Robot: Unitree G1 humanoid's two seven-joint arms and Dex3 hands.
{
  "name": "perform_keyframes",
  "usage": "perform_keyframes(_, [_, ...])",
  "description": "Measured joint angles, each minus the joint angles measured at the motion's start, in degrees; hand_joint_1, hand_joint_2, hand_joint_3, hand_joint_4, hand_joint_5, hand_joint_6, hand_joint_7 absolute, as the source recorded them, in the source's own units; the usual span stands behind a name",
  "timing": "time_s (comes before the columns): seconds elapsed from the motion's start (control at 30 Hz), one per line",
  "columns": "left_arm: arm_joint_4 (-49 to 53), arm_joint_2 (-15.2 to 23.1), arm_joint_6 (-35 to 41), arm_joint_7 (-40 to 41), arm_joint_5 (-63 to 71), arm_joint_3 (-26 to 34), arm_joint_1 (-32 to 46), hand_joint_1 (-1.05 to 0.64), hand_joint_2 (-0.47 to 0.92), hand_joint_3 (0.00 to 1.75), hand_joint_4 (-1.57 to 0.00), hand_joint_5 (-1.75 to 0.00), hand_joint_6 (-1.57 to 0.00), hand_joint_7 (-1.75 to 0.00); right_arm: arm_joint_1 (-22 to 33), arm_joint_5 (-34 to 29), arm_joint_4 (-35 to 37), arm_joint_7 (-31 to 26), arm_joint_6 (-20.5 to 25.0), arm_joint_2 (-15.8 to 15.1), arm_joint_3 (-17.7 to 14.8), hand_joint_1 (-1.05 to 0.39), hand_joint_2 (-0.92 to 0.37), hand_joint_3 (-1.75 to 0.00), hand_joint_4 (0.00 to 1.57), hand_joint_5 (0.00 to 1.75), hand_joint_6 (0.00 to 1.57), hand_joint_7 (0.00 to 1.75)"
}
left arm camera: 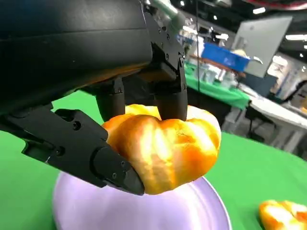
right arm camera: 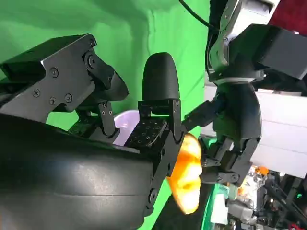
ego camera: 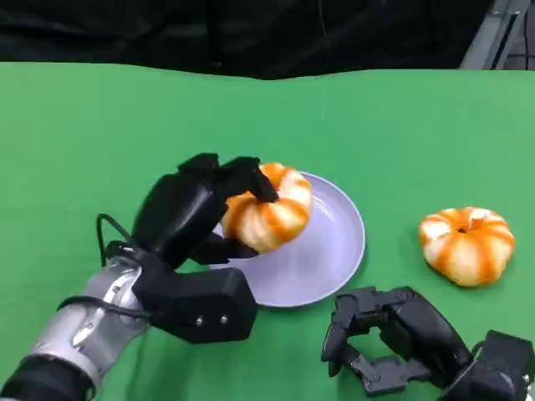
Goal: Grasp the bread from the table and place it into the plate.
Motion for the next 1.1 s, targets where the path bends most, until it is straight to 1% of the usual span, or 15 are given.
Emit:
perform_keyframes(0.13, [4.85,-1.31,-1.05,0.02,0.02,-0.99,-2.61,-0.01,0.83,0.00,-0.53,-1.52,-0.66,-1.11,0.00,0.14,-0.01,0.33,0.14,0.18,0.02,0.12,-0.57,-1.09,0.94,1.32,0.95,1.04])
perform_keyframes(0.23, [7.30,-1.72,-1.38,0.03,0.04,-1.43,-4.17,-0.03,0.84,0.00,-0.52,-1.50,-0.66,-1.08,-0.01,0.13,0.02,0.36,0.11,0.26,0.02,0.11,-0.55,-1.11,0.94,1.33,0.95,1.04])
perform_keyframes(0.53, [15.68,-3.45,-2.29,0.05,0.06,-3.27,-8.43,-0.05,0.85,0.00,-0.52,-1.52,-0.68,-1.06,-0.01,-0.36,0.21,-0.08,-0.41,0.40,0.12,0.11,-0.54,-1.13,0.95,1.33,0.94,1.06])
perform_keyframes(0.7, [18.92,-4.10,-2.27,0.11,0.13,-3.76,-10.62,-0.06,0.85,0.00,-0.53,-1.48,-0.70,-0.99,-0.02,-0.26,0.27,-0.04,-0.56,0.46,0.12,0.10,-0.53,-1.15,0.96,1.33,0.94,1.06])
perform_keyframes(0.77, [20.37,-4.37,-2.25,0.13,0.19,-4.19,-11.52,-0.06,0.84,0.01,-0.55,-1.43,-0.73,-0.93,-0.01,-0.25,0.27,0.01,-0.56,0.51,0.13,0.10,-0.53,-1.15,0.96,1.33,0.94,1.07])
perform_keyframes(0.8, [21.04,-4.49,-2.24,0.16,0.23,-4.40,-11.84,-0.06,0.84,0.00,-0.56,-1.39,-0.75,-0.87,-0.01,-0.26,0.27,-0.01,-0.57,0.51,0.16,0.10,-0.53,-1.15,0.97,1.33,0.94,1.07])
perform_keyframes(0.87, [22.35,-4.80,-2.12,0.19,0.33,-4.89,-12.24,-0.06,0.84,0.00,-0.57,-1.38,-0.77,-0.83,-0.01,-0.27,0.26,-0.02,-0.57,0.55,0.24,0.10,-0.53,-1.16,0.97,1.32,0.95,1.08])
perform_keyframes(1.07, [24.56,-5.34,-1.66,0.24,0.72,-5.82,-13.47,-0.07,0.84,0.00,-0.55,-1.39,-0.80,-0.76,0.00,-0.27,0.25,-0.01,-0.57,0.74,0.41,0.11,-0.53,-1.16,0.99,1.33,0.95,1.08])
perform_keyframes(1.1, [25.23,-5.46,-1.40,0.23,0.82,-5.97,-13.98,-0.07,0.85,0.00,-0.53,-1.42,-0.78,-0.80,0.00,-0.26,0.25,0.02,-0.57,0.84,0.52,0.11,-0.53,-1.16,0.99,1.33,0.95,1.08])
